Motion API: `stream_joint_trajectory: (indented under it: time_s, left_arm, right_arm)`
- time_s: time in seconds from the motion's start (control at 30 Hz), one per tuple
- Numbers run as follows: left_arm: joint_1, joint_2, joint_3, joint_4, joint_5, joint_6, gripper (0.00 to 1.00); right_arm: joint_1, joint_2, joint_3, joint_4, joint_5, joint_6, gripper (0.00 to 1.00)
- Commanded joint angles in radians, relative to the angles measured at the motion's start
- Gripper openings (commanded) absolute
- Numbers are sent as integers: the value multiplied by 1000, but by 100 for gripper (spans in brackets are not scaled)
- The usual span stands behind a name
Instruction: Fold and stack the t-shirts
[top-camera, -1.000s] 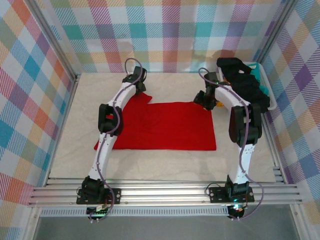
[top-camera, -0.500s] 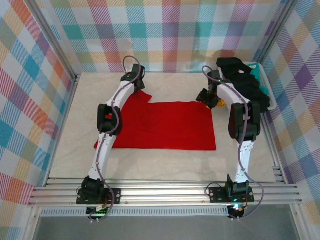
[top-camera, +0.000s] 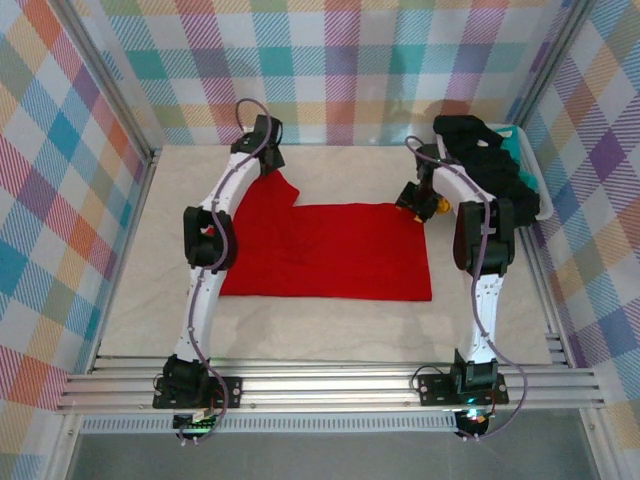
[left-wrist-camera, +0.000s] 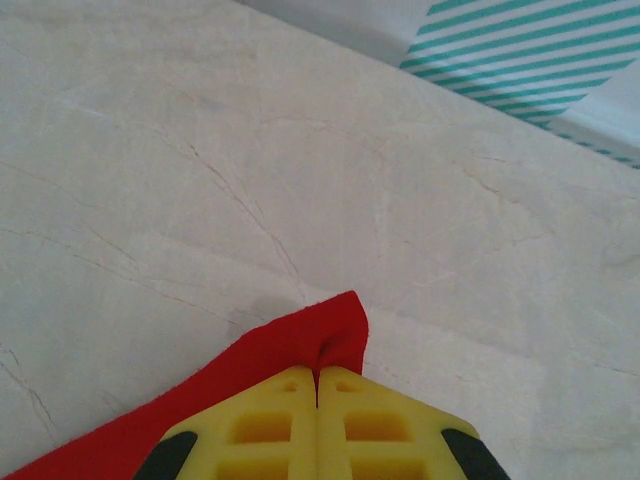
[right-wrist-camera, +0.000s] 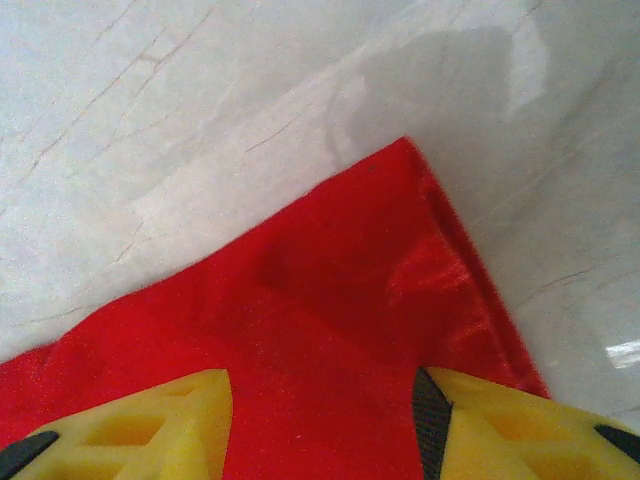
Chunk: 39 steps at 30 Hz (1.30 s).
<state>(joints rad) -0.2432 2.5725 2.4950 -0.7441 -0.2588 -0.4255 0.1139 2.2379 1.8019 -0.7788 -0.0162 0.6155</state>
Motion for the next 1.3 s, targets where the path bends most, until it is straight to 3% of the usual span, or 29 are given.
stream_joint_trajectory:
  time_s: [0.0, 0.27, 0.67, 0.77, 0.83, 0.9, 1.07, 1.27]
  left_arm:
    - [22, -55, -15, -42, 27, 2, 0]
    - [27, -60, -15, -41, 58, 14, 0]
    - [33, -75, -16, -49, 87, 33, 0]
    - [36, -77, -16, -50, 96, 38, 0]
    - [39, -85, -16, -56, 97, 43, 0]
    - [42, -103, -17, -69, 99, 53, 0]
    - [56, -186, -71, -70, 133, 82, 0]
    - [67, -315, -250, -42, 161, 111, 0]
  right_arm:
    - [-11, 12, 35, -19, 29, -2, 52]
    - [-18, 19, 63, -4, 95, -26, 51]
    - [-16, 167, 225, -117, 146, -21, 46]
    - [-17, 177, 225, -134, 145, -12, 31]
    - [-17, 151, 188, -102, 138, -13, 13]
    - [-16, 101, 136, -53, 135, -18, 1]
    - [-16, -34, 64, 17, 106, -35, 0]
    - [-15, -141, -4, 27, 17, -47, 0]
